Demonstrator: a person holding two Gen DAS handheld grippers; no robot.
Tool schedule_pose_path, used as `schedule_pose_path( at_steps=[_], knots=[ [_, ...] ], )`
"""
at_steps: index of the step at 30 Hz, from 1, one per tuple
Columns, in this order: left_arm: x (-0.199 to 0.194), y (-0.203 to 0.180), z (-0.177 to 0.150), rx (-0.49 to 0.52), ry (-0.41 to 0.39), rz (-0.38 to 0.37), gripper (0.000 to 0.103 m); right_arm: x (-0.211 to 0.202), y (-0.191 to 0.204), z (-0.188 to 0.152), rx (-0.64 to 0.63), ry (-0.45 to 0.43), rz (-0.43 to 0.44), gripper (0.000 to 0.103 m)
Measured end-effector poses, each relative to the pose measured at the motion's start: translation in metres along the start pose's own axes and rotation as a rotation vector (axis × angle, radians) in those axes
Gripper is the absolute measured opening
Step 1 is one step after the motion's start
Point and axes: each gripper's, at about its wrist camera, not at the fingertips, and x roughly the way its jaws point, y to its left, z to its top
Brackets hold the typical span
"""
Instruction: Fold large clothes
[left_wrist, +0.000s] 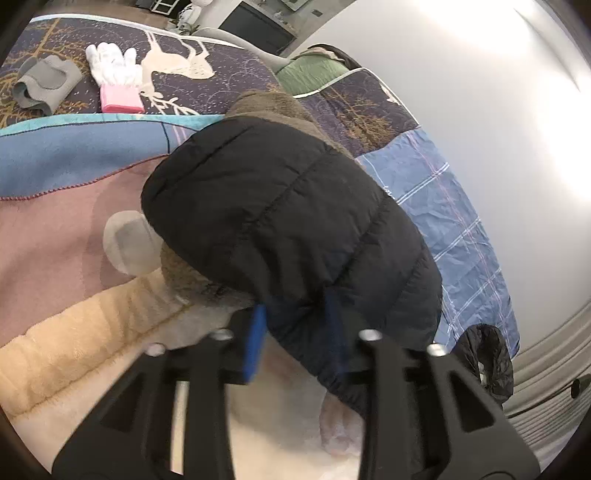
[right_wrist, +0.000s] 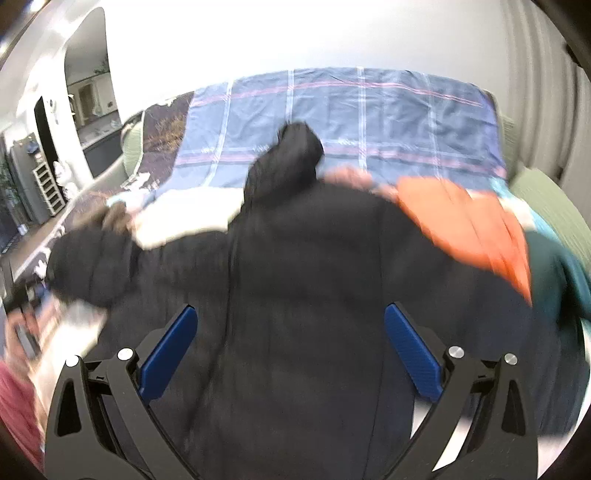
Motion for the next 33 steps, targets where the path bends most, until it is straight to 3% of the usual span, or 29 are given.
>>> schedule_pose_path(
  at_steps=[1, 5, 8, 11, 14, 15, 16, 18, 22, 24, 27, 30, 33],
  knots=[
    [0.000, 0.002, 0.000, -0.010, -0.002, 0.010, 0.051, 0.009, -0.003, 0.020, 0.011, 0.002, 0.005, 0.101],
    [0.002, 0.005, -0.003, -0.025, 0.040, 0.056, 0.054, 0.073, -0.021, 0.111, 0.127, 0.035, 0.036, 0.101],
    [-0.025, -0.012, -0.028, 0.081, 0.036, 0.133, 0.054, 0.127, -0.031, 0.146, 0.237, 0.075, 0.047, 0.101],
    [-0.060, -0.051, -0.068, 0.316, 0.036, 0.063, 0.054, 0.183, -0.034, 0.165, 0.305, 0.158, 0.097, 0.101],
    [-0.065, -0.087, -0.084, 0.385, 0.131, -0.079, 0.054, 0.230, -0.033, 0.176, 0.341, 0.210, 0.111, 0.098],
    [-0.060, -0.103, -0.085, 0.407, 0.160, -0.122, 0.054, 0.244, -0.033, 0.177, 0.369, 0.206, 0.111, 0.074],
    [-0.051, -0.124, -0.083, 0.435, 0.184, -0.163, 0.055, 0.250, -0.033, 0.178, 0.384, 0.205, 0.121, 0.038],
    [-0.027, -0.162, -0.079, 0.489, 0.206, -0.202, 0.058, 0.256, -0.033, 0.177, 0.408, 0.193, 0.182, 0.005],
    [0.044, -0.235, -0.073, 0.562, 0.204, -0.228, 0.063, 0.212, -0.030, 0.172, 0.310, 0.014, 0.323, 0.005],
    [0.076, -0.255, -0.074, 0.517, 0.214, -0.255, 0.064, 0.177, -0.022, 0.165, 0.188, -0.041, 0.427, 0.005],
    [0.103, -0.260, -0.079, 0.393, 0.245, -0.324, 0.065, 0.101, -0.002, 0.129, -0.105, -0.082, 0.581, 0.005],
    [0.113, -0.266, -0.092, 0.355, 0.272, -0.334, 0.065, 0.049, 0.010, 0.085, -0.318, -0.104, 0.583, 0.005],
    [0.119, -0.272, -0.097, 0.378, 0.273, -0.314, 0.065, 0.016, 0.009, 0.036, -0.411, -0.122, 0.462, 0.010]
  ],
)
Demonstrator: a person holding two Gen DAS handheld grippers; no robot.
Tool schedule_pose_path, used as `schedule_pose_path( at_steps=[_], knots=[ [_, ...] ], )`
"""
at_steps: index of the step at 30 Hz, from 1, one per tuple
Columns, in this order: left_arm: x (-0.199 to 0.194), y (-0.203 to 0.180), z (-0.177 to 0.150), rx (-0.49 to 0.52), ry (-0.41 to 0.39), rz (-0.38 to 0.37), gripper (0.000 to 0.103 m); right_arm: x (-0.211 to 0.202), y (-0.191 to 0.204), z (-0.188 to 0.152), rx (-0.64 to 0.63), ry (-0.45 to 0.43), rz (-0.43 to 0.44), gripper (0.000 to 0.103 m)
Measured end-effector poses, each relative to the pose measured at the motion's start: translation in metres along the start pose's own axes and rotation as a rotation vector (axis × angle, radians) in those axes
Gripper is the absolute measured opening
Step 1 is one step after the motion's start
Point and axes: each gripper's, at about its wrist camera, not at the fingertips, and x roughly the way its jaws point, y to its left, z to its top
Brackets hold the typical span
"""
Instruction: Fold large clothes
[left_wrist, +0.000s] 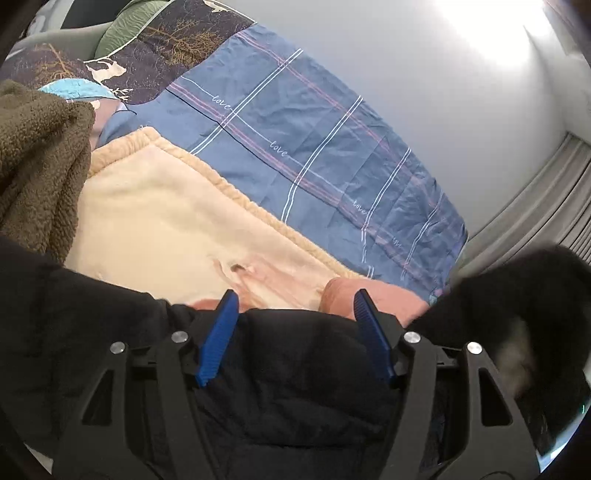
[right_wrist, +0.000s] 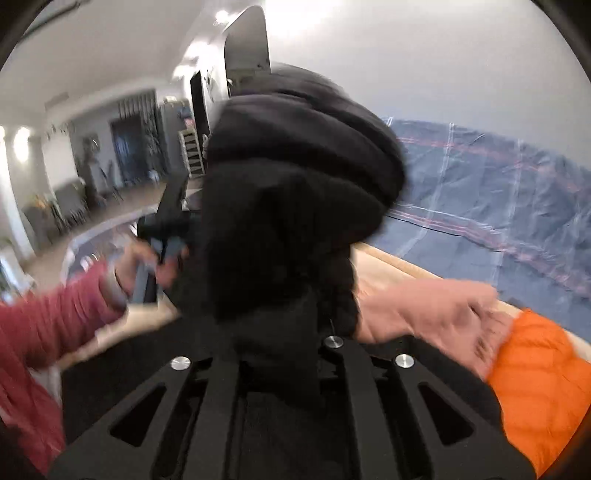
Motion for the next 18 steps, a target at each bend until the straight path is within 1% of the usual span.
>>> schedule_pose_path(
  at_steps=[2, 3, 6, 7, 9, 10, 11, 13, 14, 15, 16, 18],
  knots=[
    [0.000, -0.005, -0.004, 0.002, 0.011, -0.027, 0.066, -0.008, 0.008, -0.017, 0.013, 0.021, -0.101, 0.017],
    [-0.001, -0.009, -0.005, 0.005, 0.011, -0.039, 0.066, -0.007, 0.008, -0.021, 0.024, 0.027, -0.133, 0.021],
    [-0.003, -0.029, -0.010, 0.046, 0.011, -0.081, 0.069, -0.001, 0.002, -0.037, 0.060, 0.054, -0.289, 0.022],
    [-0.003, -0.034, -0.012, 0.059, 0.014, -0.092, 0.070, 0.004, 0.004, -0.041, 0.035, 0.065, -0.367, 0.022],
    [-0.004, -0.044, -0.019, 0.089, 0.031, -0.116, 0.070, 0.020, 0.011, -0.046, -0.048, 0.077, -0.473, 0.022],
    [-0.005, -0.050, -0.025, 0.106, 0.050, -0.138, 0.070, 0.027, 0.014, -0.046, -0.086, 0.081, -0.511, 0.022],
    [-0.004, -0.054, -0.031, 0.121, 0.071, -0.157, 0.070, 0.032, 0.015, -0.046, -0.115, 0.084, -0.532, 0.024],
    [-0.003, -0.063, -0.049, 0.159, 0.120, -0.191, 0.070, 0.045, 0.017, -0.048, -0.155, 0.096, -0.560, 0.034],
    [-0.003, -0.068, -0.060, 0.184, 0.145, -0.203, 0.070, 0.051, 0.016, -0.050, -0.160, 0.105, -0.562, 0.038],
    [-0.003, -0.071, -0.068, 0.203, 0.162, -0.207, 0.070, 0.056, 0.015, -0.053, -0.162, 0.117, -0.570, 0.044],
    [-0.002, -0.076, -0.084, 0.246, 0.190, -0.216, 0.070, 0.058, 0.013, -0.057, -0.166, 0.134, -0.587, 0.052],
    [0.000, -0.085, -0.101, 0.312, 0.218, -0.228, 0.070, 0.055, 0.010, -0.064, -0.180, 0.159, -0.637, 0.055]
  ],
)
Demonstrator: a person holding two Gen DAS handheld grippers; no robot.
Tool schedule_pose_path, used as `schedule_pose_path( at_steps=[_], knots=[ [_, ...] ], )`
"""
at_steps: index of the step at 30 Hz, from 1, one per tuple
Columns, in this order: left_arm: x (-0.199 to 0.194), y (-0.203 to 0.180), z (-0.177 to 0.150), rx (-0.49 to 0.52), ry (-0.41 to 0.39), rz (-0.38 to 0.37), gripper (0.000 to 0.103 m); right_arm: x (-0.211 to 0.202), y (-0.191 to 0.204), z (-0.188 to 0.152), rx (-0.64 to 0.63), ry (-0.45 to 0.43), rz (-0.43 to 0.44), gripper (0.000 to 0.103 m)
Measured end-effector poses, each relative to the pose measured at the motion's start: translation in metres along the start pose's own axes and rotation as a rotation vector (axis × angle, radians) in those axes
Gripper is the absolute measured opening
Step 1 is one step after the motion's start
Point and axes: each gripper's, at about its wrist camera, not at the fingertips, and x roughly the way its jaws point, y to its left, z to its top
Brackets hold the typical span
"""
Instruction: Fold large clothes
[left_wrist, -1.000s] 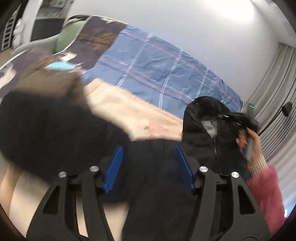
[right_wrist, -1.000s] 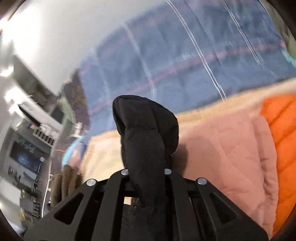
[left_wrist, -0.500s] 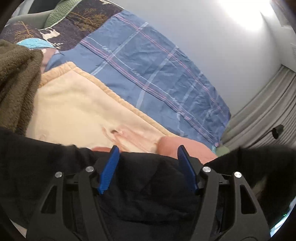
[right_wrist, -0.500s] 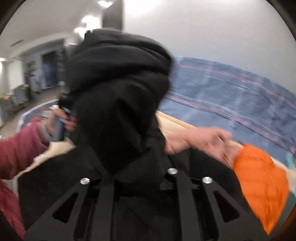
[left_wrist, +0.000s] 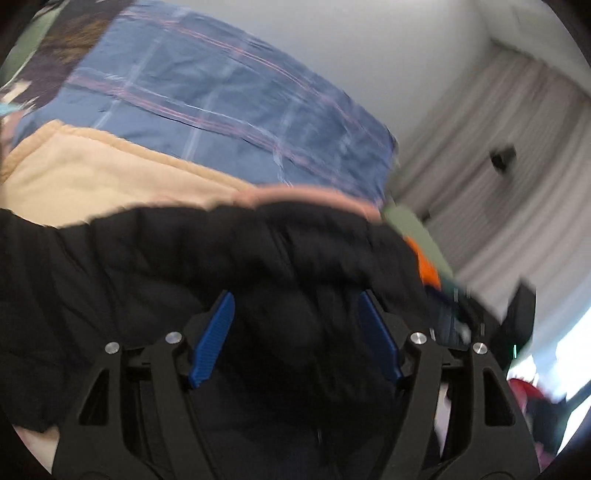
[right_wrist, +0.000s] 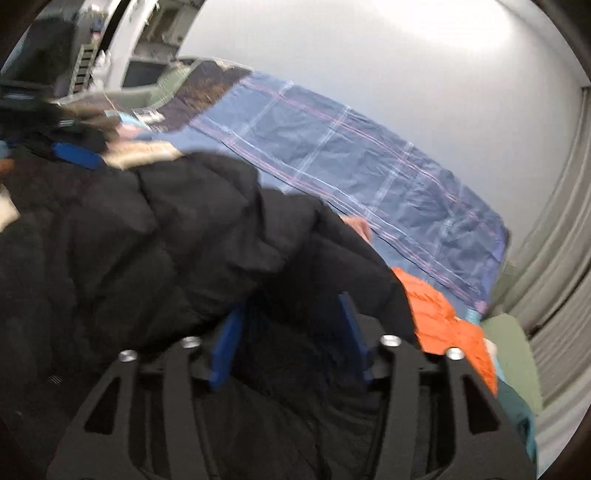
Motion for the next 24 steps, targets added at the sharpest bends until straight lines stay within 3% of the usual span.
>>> schedule_pose_path(
  at_steps=[3, 5, 6, 8, 10, 12, 13, 15, 17, 18, 19, 21, 24],
  knots=[
    [0.019, -0.030, -0.019, 0.152, 0.048, 0.014, 0.067, -0.009, -0.015, -0.019, 0.067, 0.049, -0.069, 0.055],
    [0.040, -0.049, -0.028, 0.244, 0.086, 0.032, 0.059, -0.027, -0.036, -0.024, 0.229, 0.060, -0.075, 0.046],
    [0.048, -0.053, -0.032, 0.265, 0.104, 0.049, 0.053, -0.041, -0.048, -0.024, 0.343, 0.033, -0.044, 0.035],
    [0.082, -0.063, -0.039, 0.332, 0.172, 0.154, 0.047, -0.061, -0.053, -0.020, 0.436, -0.035, 0.049, 0.031],
    [0.110, -0.059, -0.044, 0.331, 0.205, 0.212, 0.045, -0.075, -0.034, -0.011, 0.411, -0.115, 0.157, 0.030],
    [0.126, -0.044, -0.046, 0.256, 0.232, 0.224, 0.046, -0.066, -0.012, -0.007, 0.388, -0.106, 0.256, 0.030],
    [0.125, -0.039, -0.046, 0.234, 0.230, 0.217, 0.047, -0.048, 0.003, -0.010, 0.397, -0.063, 0.335, 0.028],
    [0.117, -0.032, -0.045, 0.214, 0.223, 0.213, 0.047, -0.016, 0.018, -0.018, 0.421, 0.021, 0.387, 0.026],
    [0.099, -0.028, -0.047, 0.248, 0.205, 0.268, 0.046, 0.033, 0.023, -0.040, 0.462, 0.126, 0.346, 0.020],
    [0.089, -0.025, -0.049, 0.264, 0.192, 0.291, 0.045, 0.053, 0.024, -0.051, 0.479, 0.183, 0.303, 0.007],
    [0.076, -0.019, -0.051, 0.263, 0.176, 0.310, 0.045, 0.067, 0.021, -0.061, 0.523, 0.226, 0.313, 0.006],
    [0.054, -0.009, -0.053, 0.223, 0.152, 0.306, 0.037, 0.065, 0.016, -0.062, 0.560, 0.217, 0.335, 0.006],
    [0.030, -0.006, -0.051, 0.164, 0.105, 0.232, 0.032, 0.043, 0.014, -0.045, 0.505, 0.162, 0.304, 0.006]
  ],
)
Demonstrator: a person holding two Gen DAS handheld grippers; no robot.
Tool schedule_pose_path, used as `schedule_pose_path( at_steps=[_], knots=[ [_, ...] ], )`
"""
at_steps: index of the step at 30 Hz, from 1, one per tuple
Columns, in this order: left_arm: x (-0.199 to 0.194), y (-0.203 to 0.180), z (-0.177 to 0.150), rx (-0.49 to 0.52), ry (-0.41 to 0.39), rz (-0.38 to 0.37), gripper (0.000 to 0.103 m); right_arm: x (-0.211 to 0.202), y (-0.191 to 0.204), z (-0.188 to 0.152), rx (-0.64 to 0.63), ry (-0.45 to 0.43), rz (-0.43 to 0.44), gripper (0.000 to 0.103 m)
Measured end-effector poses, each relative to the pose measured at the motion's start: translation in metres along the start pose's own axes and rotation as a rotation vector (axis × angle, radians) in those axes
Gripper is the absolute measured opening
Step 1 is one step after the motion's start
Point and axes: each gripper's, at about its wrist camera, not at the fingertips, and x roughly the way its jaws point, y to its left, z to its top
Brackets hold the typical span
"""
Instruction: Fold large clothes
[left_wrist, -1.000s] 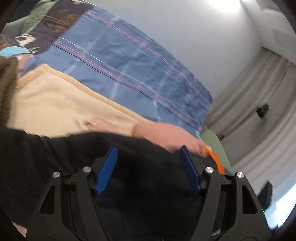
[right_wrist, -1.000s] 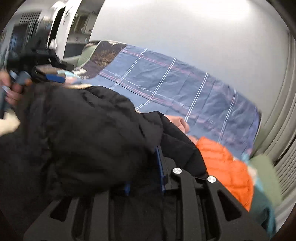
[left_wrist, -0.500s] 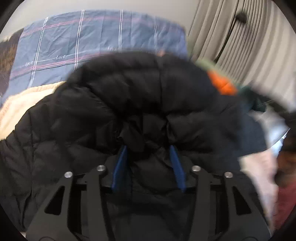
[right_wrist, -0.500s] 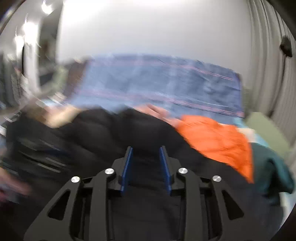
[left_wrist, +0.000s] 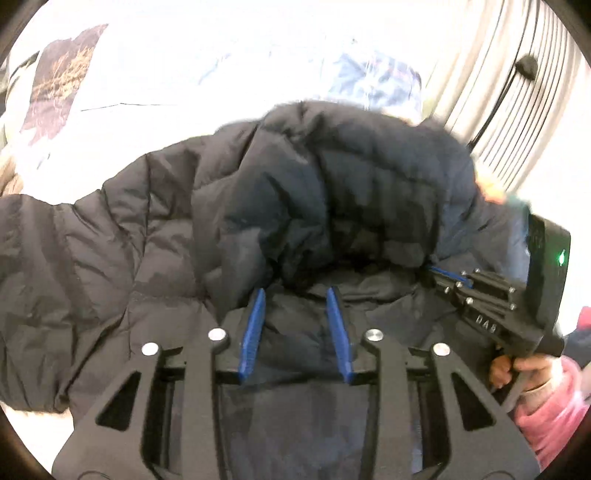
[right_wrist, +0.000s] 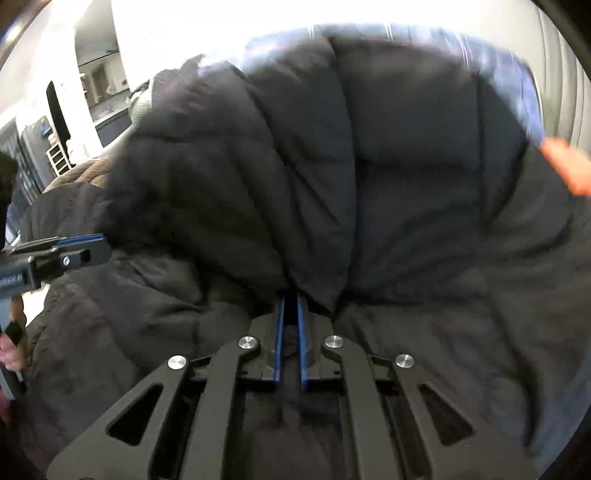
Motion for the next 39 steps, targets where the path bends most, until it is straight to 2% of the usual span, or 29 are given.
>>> schedule_pose_path(
  at_steps=[2, 4, 6, 8, 9, 11, 12, 13, 16, 18, 20, 22, 23, 24, 26, 28, 30, 32, 35, 37, 38, 39],
  knots=[
    [0.001, -0.005, 0.004, 0.018, -0.014, -0.037, 0.032, -0.019, 0.011, 0.008, -0.011, -0.048, 0.055, 0.007],
    [0.024, -0.013, 0.004, 0.051, 0.030, -0.019, 0.033, -0.028, 0.020, 0.016, -0.028, -0.087, 0.086, 0.010],
    [0.055, -0.019, -0.003, 0.062, 0.102, 0.047, 0.033, -0.018, 0.025, 0.020, -0.066, -0.090, 0.040, 0.017],
    [0.064, -0.013, -0.011, 0.012, 0.104, 0.063, 0.033, 0.021, 0.022, 0.014, -0.129, -0.009, -0.073, 0.018],
    [0.059, -0.011, -0.011, -0.010, 0.094, 0.052, 0.034, 0.038, 0.016, 0.003, -0.110, 0.033, -0.081, 0.018],
    [0.032, -0.003, -0.016, -0.057, 0.083, 0.014, 0.042, 0.053, 0.010, 0.001, -0.050, 0.030, -0.036, 0.018],
    [0.020, 0.001, -0.018, -0.066, 0.066, 0.009, 0.052, 0.049, 0.008, 0.004, -0.042, 0.015, -0.030, 0.019],
    [-0.004, 0.007, -0.024, -0.072, 0.025, 0.018, 0.062, 0.047, 0.008, 0.004, -0.045, 0.001, -0.035, 0.020],
    [-0.065, 0.035, -0.051, -0.118, -0.076, 0.100, 0.074, 0.046, 0.011, -0.002, -0.064, -0.004, -0.054, 0.020],
    [-0.098, 0.067, -0.069, -0.225, -0.125, 0.148, 0.078, 0.047, 0.018, -0.004, -0.073, -0.006, -0.061, 0.021],
    [-0.133, 0.116, -0.103, -0.404, -0.166, 0.208, 0.079, 0.046, 0.025, -0.009, -0.073, -0.007, -0.060, 0.021],
    [-0.157, 0.163, -0.137, -0.605, -0.186, 0.227, 0.079, 0.045, 0.025, -0.008, -0.071, -0.008, -0.059, 0.021],
    [-0.167, 0.187, -0.153, -0.702, -0.207, 0.207, 0.079, 0.045, 0.027, -0.009, -0.072, -0.008, -0.059, 0.021],
    [-0.176, 0.212, -0.169, -0.791, -0.249, 0.145, 0.081, 0.046, 0.025, -0.007, -0.073, -0.008, -0.060, 0.022],
    [-0.188, 0.247, -0.192, -0.950, -0.339, 0.070, 0.082, 0.050, 0.030, -0.004, -0.076, -0.008, -0.064, 0.022],
    [-0.196, 0.279, -0.206, -1.067, -0.427, -0.023, 0.084, 0.044, 0.029, -0.009, -0.079, -0.009, -0.067, 0.022],
    [-0.196, 0.304, -0.214, -1.152, -0.483, -0.072, 0.085, 0.044, 0.030, -0.011, -0.080, -0.009, -0.069, 0.022],
    [-0.192, 0.319, -0.213, -1.178, -0.476, -0.068, 0.085, 0.044, 0.029, -0.010, -0.080, -0.009, -0.069, 0.022],
    [-0.185, 0.328, -0.207, -1.204, -0.479, -0.004, 0.069, 0.044, 0.029, -0.010, -0.081, -0.009, -0.070, 0.022],
    [-0.188, 0.333, -0.199, -1.178, -0.516, 0.021, 0.045, 0.044, 0.030, -0.010, -0.082, -0.010, -0.071, 0.022],
    [-0.194, 0.332, -0.194, -1.163, -0.530, 0.035, 0.039, 0.045, 0.030, -0.010, -0.082, -0.010, -0.071, 0.022],
    [-0.206, 0.335, -0.192, -1.147, -0.541, 0.040, 0.026, 0.045, 0.030, -0.010, -0.081, -0.010, -0.071, 0.022]
  ],
)
